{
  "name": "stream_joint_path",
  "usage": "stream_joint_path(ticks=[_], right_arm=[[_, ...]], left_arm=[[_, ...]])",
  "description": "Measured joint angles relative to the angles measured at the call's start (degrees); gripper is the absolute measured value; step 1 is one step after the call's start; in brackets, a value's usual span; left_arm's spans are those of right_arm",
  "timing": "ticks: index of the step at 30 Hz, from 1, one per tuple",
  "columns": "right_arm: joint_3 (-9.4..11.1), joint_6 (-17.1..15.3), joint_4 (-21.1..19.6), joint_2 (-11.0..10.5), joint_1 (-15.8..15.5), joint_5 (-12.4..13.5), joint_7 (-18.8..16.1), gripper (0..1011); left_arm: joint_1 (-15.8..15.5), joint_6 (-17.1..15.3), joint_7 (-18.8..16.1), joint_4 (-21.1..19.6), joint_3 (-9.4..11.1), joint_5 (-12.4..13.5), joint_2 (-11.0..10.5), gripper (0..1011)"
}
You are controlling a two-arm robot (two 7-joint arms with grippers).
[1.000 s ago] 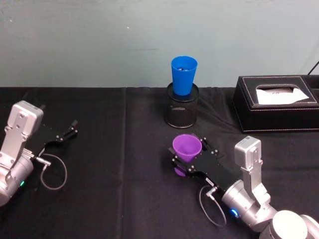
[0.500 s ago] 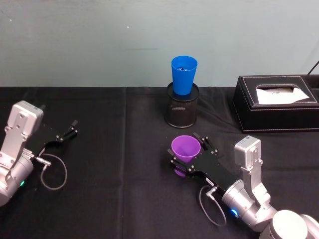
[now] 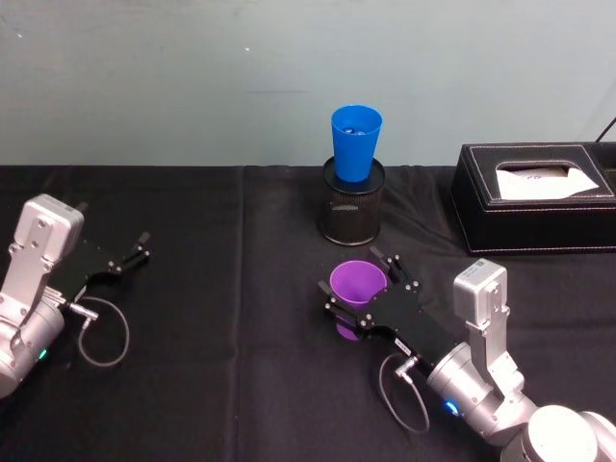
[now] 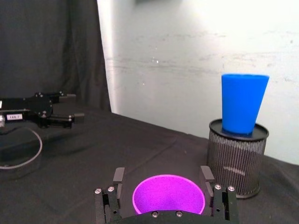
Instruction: Pick up one cup with a gripper and tap it against the other cup.
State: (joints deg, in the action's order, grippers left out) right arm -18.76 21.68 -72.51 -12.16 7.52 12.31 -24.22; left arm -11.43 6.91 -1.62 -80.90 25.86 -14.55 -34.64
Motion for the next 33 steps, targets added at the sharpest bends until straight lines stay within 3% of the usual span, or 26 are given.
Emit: stream_joint_path(ticks=[14,21,23,27,33], right_arm=[[0.6,-1.3,-5.2,-0.6,-1.3,0.3,0.6,1000],[1.2,-7.4,-10.7,-1.8,-2.4,-0.4,2.9,1000],[1.6,-10.6,-13.5,-2.5,-2.8,-0.6,3.9,1000],[2.3,-13.6,-16.3,-3.2,-3.0,-0.6,4.9,1000],[3.3,-16.0,-17.4,-3.6,-2.7,-0.2,6.0,1000]], left_arm=[[0.0,0.0,0.0,0.0,0.0,0.0,0.0,1000],[0.0,0.0,0.0,0.0,0.0,0.0,0.0,1000],[0.0,0.0,0.0,0.0,0.0,0.0,0.0,1000],[0.0,0.0,0.0,0.0,0.0,0.0,0.0,1000],[0.0,0.0,0.0,0.0,0.0,0.0,0.0,1000]])
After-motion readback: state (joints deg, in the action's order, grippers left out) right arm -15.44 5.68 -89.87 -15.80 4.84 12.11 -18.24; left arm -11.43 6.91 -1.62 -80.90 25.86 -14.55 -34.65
